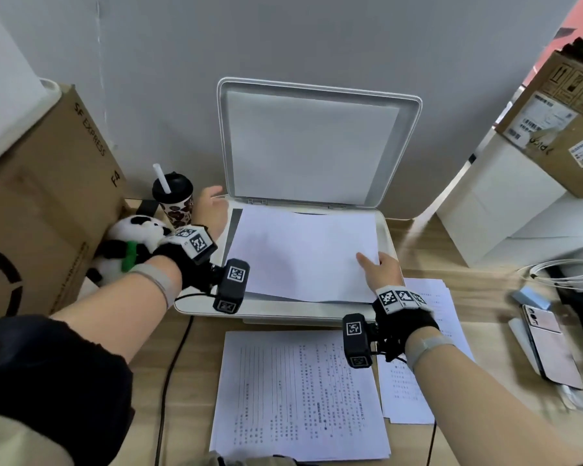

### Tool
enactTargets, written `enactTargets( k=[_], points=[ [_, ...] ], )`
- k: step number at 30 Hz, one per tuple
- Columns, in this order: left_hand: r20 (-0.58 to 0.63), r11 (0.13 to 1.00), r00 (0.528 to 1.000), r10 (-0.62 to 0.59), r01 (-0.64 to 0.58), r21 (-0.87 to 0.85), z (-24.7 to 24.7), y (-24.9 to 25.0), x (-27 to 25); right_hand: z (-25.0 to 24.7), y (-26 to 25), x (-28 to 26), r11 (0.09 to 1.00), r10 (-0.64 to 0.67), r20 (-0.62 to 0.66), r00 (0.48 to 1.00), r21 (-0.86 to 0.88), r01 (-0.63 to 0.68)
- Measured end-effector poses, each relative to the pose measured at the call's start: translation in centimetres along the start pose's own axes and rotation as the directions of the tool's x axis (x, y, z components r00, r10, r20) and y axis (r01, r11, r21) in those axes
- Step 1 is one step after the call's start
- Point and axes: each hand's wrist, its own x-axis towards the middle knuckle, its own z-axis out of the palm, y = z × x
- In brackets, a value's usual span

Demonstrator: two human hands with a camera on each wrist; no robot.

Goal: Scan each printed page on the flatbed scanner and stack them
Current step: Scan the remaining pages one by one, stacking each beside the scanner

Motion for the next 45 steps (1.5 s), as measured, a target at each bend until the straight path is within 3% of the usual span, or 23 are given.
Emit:
enactTargets(
  k=[2,6,12,14,18,25,28,30,33,36,39,43,45],
  points=[
    [0.001,1.000,1.000,-0.027,0.027,0.016,-0.3,-1.2,-0.5,0.1,0.7,0.5,1.000,-0.030,-0.010,1.000,0.008,0.030],
    [0.065,0.993,0.991,-0.120,0.119,0.017,-0.9,-2.5,-1.6,-0.2,0.9,0.5,0.976,-0.065,-0.057,0.996,0.204,0.075],
    [0.259,0.952,0.918,-0.300,0.306,0.016,-1.4,-2.0,-2.6,-0.7,-0.5,-0.2,0.924,-0.076,-0.004,0.997,0.377,0.072],
    [0.279,0.955,0.919,-0.279,0.296,-0.022,-1.7,-1.6,-2.8,-1.0,-0.9,-0.5,0.891,-0.097,-0.016,0.995,0.445,0.093],
    [0.186,0.976,0.972,-0.141,0.168,-0.141,-2.5,-0.7,-2.9,-2.2,-1.8,-1.5,0.856,-0.163,-0.064,0.985,0.487,0.173],
    [0.249,0.922,0.968,0.021,0.077,-0.379,-3.4,0.6,-4.1,-3.4,-1.8,-1.6,0.831,-0.242,-0.126,0.962,0.485,0.272],
    [0.287,0.898,0.958,-0.002,0.128,-0.421,-3.8,0.6,-4.3,-3.8,-1.5,-2.0,0.835,-0.227,-0.193,0.954,0.466,0.293],
    [0.290,0.886,0.954,-0.081,0.202,-0.417,-4.1,0.1,-4.4,-4.3,-1.1,-2.1,0.822,-0.195,-0.166,0.967,0.509,0.254],
    [0.314,0.921,0.937,-0.153,0.250,-0.299,-4.0,-1.2,-5.1,-4.6,0.2,-2.7,0.823,-0.196,-0.036,0.980,0.537,0.185],
    [0.355,0.976,0.915,-0.191,0.215,-0.029,-3.7,-3.1,-5.9,-3.9,2.4,-2.5,0.885,-0.180,-0.039,0.983,0.429,0.180],
    [0.358,0.972,0.906,-0.227,0.185,0.147,-3.7,-4.8,-6.0,-3.2,3.8,-2.7,0.917,-0.115,-0.002,0.993,0.385,0.107],
    [0.363,0.964,0.905,-0.221,0.145,0.223,-3.8,-5.4,-6.4,-3.2,3.9,-3.4,0.908,0.044,0.121,0.992,0.409,-0.090],
    [0.362,0.968,0.910,-0.202,0.131,0.212,-3.7,-5.4,-6.9,-3.5,3.6,-4.3,0.905,0.059,0.147,0.987,0.409,-0.115]
  ],
)
